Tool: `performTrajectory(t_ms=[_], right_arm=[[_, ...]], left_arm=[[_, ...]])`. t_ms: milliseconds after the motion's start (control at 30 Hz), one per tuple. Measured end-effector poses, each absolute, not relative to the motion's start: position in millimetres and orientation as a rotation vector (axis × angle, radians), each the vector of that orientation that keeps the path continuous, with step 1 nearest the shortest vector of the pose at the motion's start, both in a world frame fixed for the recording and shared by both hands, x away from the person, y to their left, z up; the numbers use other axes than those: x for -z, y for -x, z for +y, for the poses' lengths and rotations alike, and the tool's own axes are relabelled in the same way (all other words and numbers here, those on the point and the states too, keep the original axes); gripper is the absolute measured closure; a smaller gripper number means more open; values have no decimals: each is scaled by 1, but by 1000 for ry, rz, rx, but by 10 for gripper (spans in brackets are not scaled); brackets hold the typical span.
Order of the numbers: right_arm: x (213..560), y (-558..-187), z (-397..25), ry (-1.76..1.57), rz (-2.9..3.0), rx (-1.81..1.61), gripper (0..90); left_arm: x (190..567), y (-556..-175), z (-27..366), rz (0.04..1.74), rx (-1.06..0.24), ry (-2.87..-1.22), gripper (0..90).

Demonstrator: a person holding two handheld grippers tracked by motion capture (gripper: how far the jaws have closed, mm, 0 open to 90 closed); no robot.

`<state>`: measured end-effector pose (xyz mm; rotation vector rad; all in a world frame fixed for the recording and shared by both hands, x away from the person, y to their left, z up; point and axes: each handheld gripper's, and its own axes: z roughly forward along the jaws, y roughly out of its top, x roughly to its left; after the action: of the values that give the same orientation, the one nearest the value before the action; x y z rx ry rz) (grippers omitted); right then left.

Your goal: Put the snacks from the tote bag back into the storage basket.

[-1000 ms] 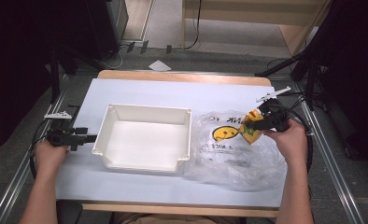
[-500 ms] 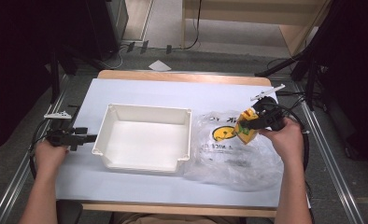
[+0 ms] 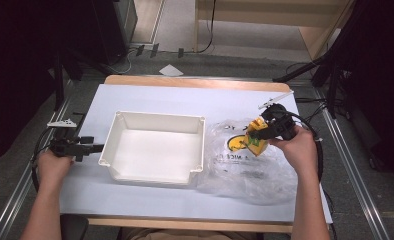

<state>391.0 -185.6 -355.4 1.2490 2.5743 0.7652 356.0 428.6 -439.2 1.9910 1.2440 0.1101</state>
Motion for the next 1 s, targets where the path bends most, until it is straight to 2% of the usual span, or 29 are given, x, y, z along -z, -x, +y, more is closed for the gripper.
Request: performTrajectory(t_ms=[1000], right_arm=[[353, -394, -155, -1173, 2648, -770, 530]], left_arm=[[440, -356, 429, 1240, -104, -1988, 208]])
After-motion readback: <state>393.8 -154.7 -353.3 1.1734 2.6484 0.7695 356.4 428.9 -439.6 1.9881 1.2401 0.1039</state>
